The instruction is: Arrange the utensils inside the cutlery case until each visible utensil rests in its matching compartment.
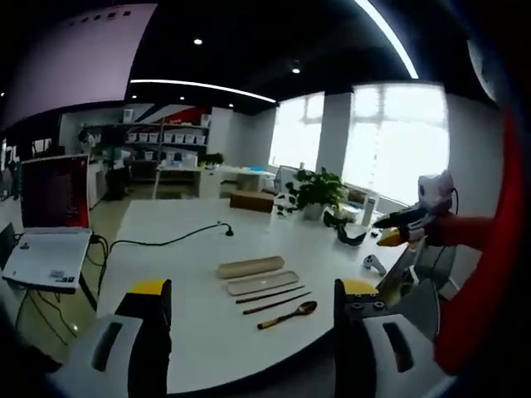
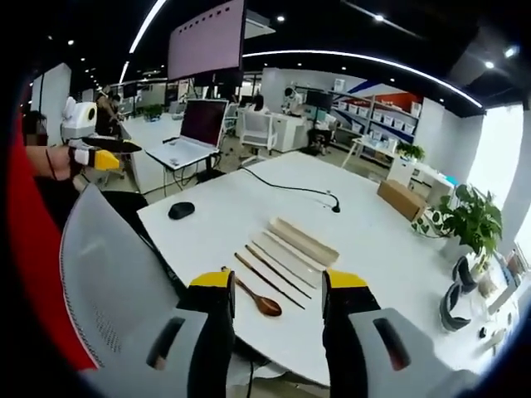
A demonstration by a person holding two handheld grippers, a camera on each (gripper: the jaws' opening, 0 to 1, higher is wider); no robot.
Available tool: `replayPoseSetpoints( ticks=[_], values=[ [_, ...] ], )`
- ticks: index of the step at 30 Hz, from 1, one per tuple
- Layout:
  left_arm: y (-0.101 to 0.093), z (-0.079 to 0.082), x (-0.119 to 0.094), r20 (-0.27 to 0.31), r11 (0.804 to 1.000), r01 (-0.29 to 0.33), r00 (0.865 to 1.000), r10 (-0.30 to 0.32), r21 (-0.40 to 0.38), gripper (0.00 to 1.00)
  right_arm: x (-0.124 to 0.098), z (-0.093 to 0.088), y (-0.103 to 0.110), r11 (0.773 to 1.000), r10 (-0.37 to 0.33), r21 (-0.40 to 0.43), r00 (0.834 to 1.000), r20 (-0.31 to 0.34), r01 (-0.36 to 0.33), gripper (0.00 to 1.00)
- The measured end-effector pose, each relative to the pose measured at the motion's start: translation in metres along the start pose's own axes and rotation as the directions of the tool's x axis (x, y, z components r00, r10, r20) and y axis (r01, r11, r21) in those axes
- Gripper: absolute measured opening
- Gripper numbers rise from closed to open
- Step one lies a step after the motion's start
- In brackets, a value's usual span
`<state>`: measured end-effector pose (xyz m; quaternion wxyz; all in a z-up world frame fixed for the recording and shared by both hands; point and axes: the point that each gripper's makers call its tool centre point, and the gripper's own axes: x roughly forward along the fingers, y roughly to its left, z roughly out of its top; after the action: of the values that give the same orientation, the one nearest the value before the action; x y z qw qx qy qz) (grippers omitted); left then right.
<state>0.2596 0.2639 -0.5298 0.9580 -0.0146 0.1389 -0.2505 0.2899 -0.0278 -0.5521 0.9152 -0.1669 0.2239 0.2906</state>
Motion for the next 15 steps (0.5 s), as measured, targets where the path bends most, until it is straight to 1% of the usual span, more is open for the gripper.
replayPoseSetpoints(
  ticks=[1, 2, 4, 5, 6, 7, 10, 13, 14, 15],
  values=[
    [0.000, 0.000, -0.001, -0.006, 1.000, -0.003, 1.000, 0.003, 0.025, 0.82, 0.002, -0.001, 0.000, 1.000, 0.000, -0.028, 1.000, -0.018, -0.001, 0.39],
    [0.001, -0.001, -0.001, -0.012, 1.000, -0.007, 1.000, 0.008, 0.029, 0.83, 0.003, -0.002, 0.000, 0.999, 0.001, -0.048, 1.000, -0.028, -0.003, 0.38],
    [0.003, -0.003, -0.002, -0.028, 1.000, -0.015, 0.999, 0.016, 0.021, 0.84, 0.002, 0.000, 0.001, 0.999, 0.012, -0.042, 1.000, -0.015, -0.013, 0.32],
    [0.006, -0.006, -0.003, -0.045, 1.000, -0.028, 0.999, 0.028, 0.001, 0.85, 0.002, 0.000, 0.002, 0.999, 0.015, -0.036, 1.000, -0.013, -0.016, 0.33],
    [0.008, -0.008, -0.004, -0.053, 0.999, -0.036, 0.998, 0.036, -0.011, 0.85, 0.001, -0.003, 0.002, 1.000, 0.010, -0.009, 1.000, -0.011, -0.010, 0.36],
    [0.009, -0.008, -0.005, -0.051, 0.999, -0.041, 0.998, 0.040, -0.014, 0.85, 0.001, -0.004, 0.002, 1.000, 0.010, -0.006, 1.000, -0.011, -0.010, 0.39],
    [0.013, -0.013, -0.007, -0.060, 0.998, -0.054, 0.997, 0.052, -0.035, 0.85, 0.002, -0.012, 0.002, 1.000, 0.021, 0.006, 0.999, -0.032, -0.020, 0.38],
    [0.014, -0.013, -0.009, -0.064, 0.997, -0.066, 0.996, 0.064, -0.029, 0.86, 0.006, -0.009, 0.000, 0.999, 0.029, 0.015, 1.000, -0.011, -0.029, 0.39],
    [0.015, -0.013, -0.009, -0.062, 0.997, -0.068, 0.996, 0.066, -0.027, 0.86, 0.008, -0.009, 0.000, 0.999, 0.033, 0.015, 0.999, -0.013, -0.033, 0.39],
    [0.016, -0.012, -0.010, -0.059, 0.997, -0.076, 0.996, 0.074, -0.022, 0.86, 0.011, -0.009, 0.000, 0.999, 0.039, -0.003, 0.999, -0.019, -0.039, 0.39]
  ],
)
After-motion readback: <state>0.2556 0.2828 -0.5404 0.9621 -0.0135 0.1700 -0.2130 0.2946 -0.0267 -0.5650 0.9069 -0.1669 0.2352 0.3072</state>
